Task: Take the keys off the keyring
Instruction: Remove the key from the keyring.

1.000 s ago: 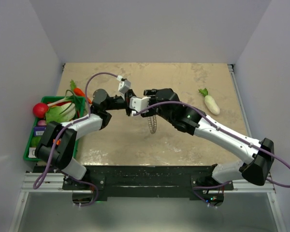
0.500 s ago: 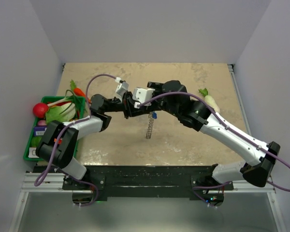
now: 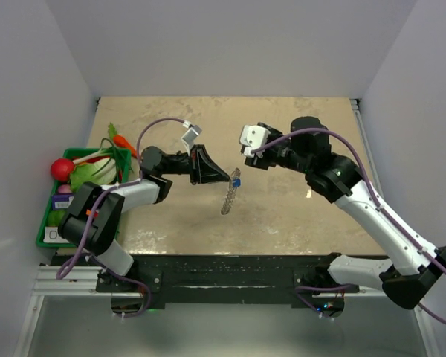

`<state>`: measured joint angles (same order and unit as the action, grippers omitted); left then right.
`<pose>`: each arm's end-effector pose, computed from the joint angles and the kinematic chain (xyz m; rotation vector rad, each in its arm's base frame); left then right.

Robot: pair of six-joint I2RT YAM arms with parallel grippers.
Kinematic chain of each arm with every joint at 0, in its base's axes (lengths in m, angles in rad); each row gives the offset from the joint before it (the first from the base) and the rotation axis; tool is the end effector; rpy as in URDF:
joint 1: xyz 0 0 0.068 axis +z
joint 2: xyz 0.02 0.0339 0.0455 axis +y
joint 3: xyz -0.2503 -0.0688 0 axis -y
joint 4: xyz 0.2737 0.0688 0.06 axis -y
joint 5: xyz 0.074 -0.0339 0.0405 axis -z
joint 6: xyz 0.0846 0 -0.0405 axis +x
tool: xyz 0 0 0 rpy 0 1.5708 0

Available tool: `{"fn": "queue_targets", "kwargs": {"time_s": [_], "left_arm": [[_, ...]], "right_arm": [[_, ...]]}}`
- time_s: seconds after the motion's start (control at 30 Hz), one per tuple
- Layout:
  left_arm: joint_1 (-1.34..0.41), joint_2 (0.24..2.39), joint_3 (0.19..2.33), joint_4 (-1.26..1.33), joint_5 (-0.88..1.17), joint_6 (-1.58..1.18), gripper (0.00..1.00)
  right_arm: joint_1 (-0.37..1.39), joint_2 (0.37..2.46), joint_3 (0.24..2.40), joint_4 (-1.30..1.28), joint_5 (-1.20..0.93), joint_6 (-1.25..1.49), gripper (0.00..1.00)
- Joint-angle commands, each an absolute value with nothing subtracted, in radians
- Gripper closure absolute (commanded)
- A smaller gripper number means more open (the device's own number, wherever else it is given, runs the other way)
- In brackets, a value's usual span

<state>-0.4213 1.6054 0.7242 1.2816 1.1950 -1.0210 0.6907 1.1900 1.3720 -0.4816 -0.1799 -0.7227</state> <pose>0.2834 -0.2132 0.2316 0.8261 1.5164 -1.8161 0.2490 0.2254 0.4080 -1.3046 1.3369 0.1461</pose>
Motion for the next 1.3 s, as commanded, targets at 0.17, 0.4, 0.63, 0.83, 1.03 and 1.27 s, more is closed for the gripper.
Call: {"fn": "queue_targets", "kwargs": {"time_s": [0.17, 0.4, 0.63, 0.83, 1.03, 1.27], "left_arm": [[-0.419, 1.589, 0.726, 1.844, 1.198, -1.098, 1.00], [-0.414, 1.580, 0.724, 1.850, 1.200, -1.100, 1.00], [-0.411, 1.525, 0.732, 1.712, 1.210, -0.982, 1.00], [-0.408, 1.486, 0.741, 1.600, 1.215, -0.894, 1.00], [-0.408, 1.480, 0.744, 1.568, 1.213, -0.876, 1.00], [-0.407, 1.479, 0.739, 1.540, 1.210, -0.847, 1.00]], "right_arm": [[0.561, 1.152, 1.195, -0.512, -0.624, -0.684, 0.45], [0.561, 1.230, 1.196, -0.561, -0.730, -0.718, 0.41], [0.569, 1.239, 1.198, -0.500, -0.712, -0.681, 0.40], [0.575, 1.278, 1.209, -0.457, -0.690, -0.663, 0.42], [0.575, 1.299, 1.236, -0.468, -0.770, -0.650, 0.50], [0.597, 1.287, 1.244, -0.514, -0.816, -0.667, 0.64]]}}
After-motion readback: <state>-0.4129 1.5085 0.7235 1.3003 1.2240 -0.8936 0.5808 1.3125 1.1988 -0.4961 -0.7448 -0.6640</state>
